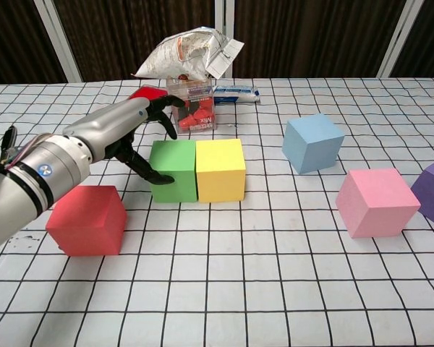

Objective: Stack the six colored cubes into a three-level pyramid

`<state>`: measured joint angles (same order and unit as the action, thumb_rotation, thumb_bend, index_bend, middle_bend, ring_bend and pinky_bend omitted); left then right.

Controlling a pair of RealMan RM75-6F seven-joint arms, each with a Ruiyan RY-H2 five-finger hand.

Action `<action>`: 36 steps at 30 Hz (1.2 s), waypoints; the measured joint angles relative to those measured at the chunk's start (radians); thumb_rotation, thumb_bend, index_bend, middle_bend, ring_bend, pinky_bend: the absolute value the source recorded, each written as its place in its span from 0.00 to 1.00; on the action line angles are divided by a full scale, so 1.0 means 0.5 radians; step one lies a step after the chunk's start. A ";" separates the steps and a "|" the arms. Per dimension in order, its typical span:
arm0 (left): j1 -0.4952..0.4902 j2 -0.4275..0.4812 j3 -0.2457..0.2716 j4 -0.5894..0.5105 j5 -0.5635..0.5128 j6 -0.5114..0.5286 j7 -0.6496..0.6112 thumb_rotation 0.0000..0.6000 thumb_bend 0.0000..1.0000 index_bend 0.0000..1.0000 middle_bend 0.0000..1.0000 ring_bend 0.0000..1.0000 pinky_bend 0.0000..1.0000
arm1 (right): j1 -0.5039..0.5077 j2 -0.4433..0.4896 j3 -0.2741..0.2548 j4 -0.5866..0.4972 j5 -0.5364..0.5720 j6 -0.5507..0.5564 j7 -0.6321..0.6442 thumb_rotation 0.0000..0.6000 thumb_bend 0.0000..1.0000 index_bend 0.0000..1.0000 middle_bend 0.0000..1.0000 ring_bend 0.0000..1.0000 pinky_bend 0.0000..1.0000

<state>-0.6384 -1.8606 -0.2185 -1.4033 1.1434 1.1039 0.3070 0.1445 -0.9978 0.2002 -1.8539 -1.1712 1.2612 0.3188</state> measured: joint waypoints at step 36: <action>0.002 0.067 0.024 -0.106 -0.123 -0.028 0.128 1.00 0.06 0.07 0.32 0.06 0.03 | 0.002 -0.021 0.000 0.026 0.009 -0.029 -0.008 1.00 0.06 0.00 0.25 0.05 0.00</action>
<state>-0.6376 -1.8273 -0.2065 -1.4563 1.0819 1.0898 0.3710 0.1457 -1.0085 0.2002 -1.8406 -1.1665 1.2469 0.3148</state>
